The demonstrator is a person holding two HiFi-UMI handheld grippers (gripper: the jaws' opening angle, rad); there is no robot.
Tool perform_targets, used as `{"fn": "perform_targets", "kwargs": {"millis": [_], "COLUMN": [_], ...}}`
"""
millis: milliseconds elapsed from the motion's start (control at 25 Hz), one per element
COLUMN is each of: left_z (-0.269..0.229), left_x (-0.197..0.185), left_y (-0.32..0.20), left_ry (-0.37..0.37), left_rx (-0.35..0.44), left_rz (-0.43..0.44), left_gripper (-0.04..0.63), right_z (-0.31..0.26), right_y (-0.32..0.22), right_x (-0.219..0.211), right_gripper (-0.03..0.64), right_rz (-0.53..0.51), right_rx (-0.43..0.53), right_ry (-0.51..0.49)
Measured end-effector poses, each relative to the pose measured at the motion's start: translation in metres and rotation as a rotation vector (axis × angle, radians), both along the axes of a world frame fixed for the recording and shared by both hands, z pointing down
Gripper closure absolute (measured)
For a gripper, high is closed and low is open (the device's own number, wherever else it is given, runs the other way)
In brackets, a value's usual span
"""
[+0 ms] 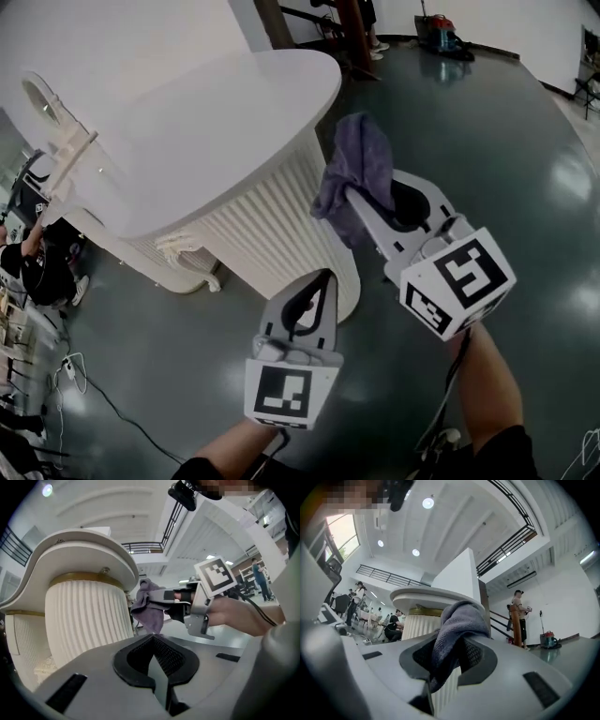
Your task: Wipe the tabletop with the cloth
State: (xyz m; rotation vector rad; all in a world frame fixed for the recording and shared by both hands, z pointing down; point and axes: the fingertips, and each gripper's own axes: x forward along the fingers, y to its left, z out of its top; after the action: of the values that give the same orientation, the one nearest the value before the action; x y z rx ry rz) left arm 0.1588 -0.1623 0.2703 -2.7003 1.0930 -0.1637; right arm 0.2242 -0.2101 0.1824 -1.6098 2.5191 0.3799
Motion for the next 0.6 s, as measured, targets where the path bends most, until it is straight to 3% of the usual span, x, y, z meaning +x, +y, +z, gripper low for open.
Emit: {"fn": "perform_targets", "kwargs": {"millis": [120, 200, 320, 480, 600], "left_z": [0.012, 0.025, 0.038, 0.036, 0.037], "left_x": [0.000, -0.004, -0.005, -0.001, -0.001], "left_y": [0.002, 0.003, -0.005, -0.029, -0.033], "left_ry": [0.030, 0.042, -0.004, -0.003, 0.012], "left_rx": [0.052, 0.022, -0.021, -0.001, -0.004], "left_rz": [0.011, -0.009, -0.034, -0.073, -0.075], "left_gripper": [0.588, 0.588, 0.588, 0.588, 0.588], "right_z": [-0.011, -0.020, -0.020, -0.017, -0.018], "right_y": [-0.018, -0.020, -0.027, -0.046, -0.048], "right_x": [0.003, 0.001, -0.007, -0.010, -0.006], "right_gripper": [0.535, 0.535, 0.535, 0.535, 0.535], "right_rz": [-0.017, -0.003, 0.050, 0.121, 0.120], "right_rx": [0.012, 0.034, 0.045, 0.072, 0.089], "right_ry": [-0.025, -0.011, 0.059, 0.101, 0.066]}}
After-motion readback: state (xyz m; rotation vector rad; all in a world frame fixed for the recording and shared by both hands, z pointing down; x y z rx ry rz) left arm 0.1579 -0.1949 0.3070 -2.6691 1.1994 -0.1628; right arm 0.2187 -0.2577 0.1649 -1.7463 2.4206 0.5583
